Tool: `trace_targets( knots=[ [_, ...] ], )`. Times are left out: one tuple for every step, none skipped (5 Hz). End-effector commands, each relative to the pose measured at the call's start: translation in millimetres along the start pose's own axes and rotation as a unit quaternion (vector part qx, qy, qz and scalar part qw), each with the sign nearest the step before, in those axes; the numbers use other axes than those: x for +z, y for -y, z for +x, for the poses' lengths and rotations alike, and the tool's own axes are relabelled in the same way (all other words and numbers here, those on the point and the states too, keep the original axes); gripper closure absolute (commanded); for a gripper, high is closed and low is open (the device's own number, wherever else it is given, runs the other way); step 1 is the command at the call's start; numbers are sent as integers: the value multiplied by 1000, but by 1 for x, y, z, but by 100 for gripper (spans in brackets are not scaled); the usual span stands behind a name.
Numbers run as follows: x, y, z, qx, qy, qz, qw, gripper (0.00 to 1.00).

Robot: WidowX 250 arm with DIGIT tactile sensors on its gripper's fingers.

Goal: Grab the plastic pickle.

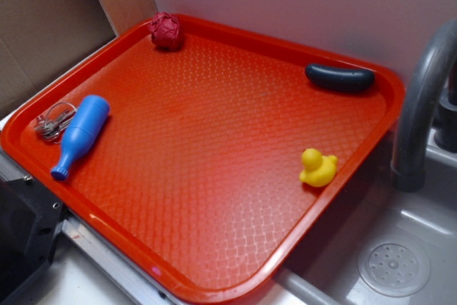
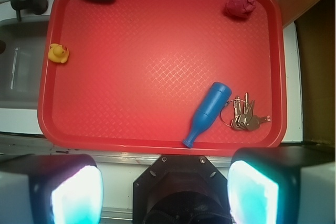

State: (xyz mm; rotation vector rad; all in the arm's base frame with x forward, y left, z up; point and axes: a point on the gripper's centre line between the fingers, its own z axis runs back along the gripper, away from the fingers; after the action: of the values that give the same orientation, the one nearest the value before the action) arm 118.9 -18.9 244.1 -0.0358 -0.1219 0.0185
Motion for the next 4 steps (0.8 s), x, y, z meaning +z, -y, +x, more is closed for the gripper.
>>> trace_targets(
  knots=[
    [0, 0, 0, 0, 0, 0, 1000, 0],
    [-56, 9, 43, -110, 2, 4, 994, 0],
    [-84, 21, 95, -143, 122, 63, 980, 0],
    [-100, 46, 129, -259, 178, 40, 949, 0]
  ],
)
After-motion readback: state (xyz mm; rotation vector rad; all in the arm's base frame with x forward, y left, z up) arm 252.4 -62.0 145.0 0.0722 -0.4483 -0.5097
